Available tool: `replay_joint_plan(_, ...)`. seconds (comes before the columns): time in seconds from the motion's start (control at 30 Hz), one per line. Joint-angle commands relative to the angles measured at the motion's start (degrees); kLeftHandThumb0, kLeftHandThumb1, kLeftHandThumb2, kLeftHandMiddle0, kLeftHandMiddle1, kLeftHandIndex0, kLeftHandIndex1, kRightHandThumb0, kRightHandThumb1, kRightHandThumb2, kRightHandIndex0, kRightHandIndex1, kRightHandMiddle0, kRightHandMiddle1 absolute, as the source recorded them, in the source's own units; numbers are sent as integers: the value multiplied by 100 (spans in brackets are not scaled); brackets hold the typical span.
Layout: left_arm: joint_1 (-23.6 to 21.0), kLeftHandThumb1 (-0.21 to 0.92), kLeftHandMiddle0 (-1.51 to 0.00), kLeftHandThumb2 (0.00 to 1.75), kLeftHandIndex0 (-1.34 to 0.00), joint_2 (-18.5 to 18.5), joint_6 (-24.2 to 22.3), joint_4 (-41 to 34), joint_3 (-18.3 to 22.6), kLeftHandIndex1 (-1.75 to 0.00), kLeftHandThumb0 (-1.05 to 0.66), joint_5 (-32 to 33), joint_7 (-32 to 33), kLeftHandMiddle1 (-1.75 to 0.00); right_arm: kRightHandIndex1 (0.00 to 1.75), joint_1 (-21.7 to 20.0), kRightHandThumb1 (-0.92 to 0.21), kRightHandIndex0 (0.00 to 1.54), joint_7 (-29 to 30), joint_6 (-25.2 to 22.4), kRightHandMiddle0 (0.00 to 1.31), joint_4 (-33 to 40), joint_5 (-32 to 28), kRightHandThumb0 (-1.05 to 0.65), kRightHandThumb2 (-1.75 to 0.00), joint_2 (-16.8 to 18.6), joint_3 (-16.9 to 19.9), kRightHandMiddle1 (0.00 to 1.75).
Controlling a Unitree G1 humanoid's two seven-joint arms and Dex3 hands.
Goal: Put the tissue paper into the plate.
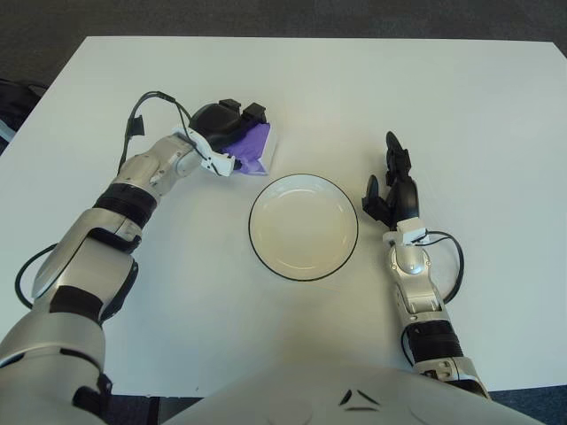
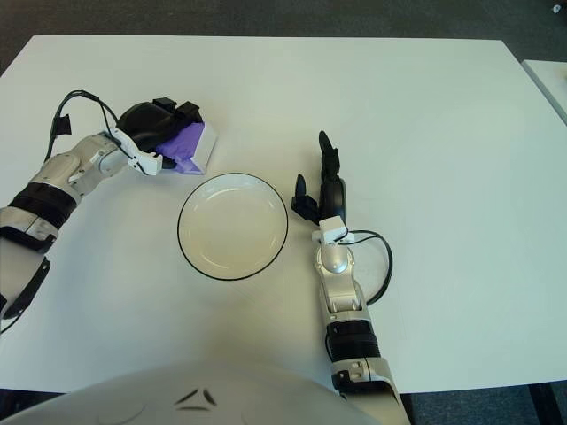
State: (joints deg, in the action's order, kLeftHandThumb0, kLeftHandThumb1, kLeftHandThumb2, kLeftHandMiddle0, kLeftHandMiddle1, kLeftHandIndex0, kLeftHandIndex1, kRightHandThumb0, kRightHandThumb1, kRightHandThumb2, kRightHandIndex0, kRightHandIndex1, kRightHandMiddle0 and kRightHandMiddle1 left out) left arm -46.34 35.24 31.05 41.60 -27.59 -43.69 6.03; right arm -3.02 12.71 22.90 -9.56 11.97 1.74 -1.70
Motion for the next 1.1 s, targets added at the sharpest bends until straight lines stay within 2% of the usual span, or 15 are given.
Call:
replay_joint_plan(0.0,142,1,-84,166,-63,175,402,-276,319,-175,0,408,-63,-170,1,339,-92,7,21,-220,0,-254,4,-75,-88,-24,31,26)
replay_joint_plan(0.17,283,0,-85,166,-63,138,655,-575,632,-175,0,745,0,-169,1,336,-92,8,-1,-232,0,-269,-20,-76,-88,-17,27,27)
replay_joint_plan(0.37,483,2,-85,164,-61,44,740,-1047,968,-175,0,950,132,-168,1,335,-92,8,-12,-223,0,-286,-24,-76,-88,-19,20,28)
replay_joint_plan(0.5,419,3,-85,162,-60,-18,715,-1220,1173,-175,0,1005,198,-167,1,336,-92,8,-28,-214,0,-302,-23,-76,-88,-24,8,28)
replay_joint_plan(0.7,154,6,-83,160,-58,-113,745,-1249,1312,-175,0,892,290,-167,1,350,-92,8,-98,-206,0,-304,-92,-76,-87,-12,-5,28)
replay_joint_plan(1.07,104,6,-82,159,-57,-203,812,-1670,1338,-175,0,861,166,-168,1,355,-92,8,-98,-194,0,-323,-98,-76,-87,20,7,30)
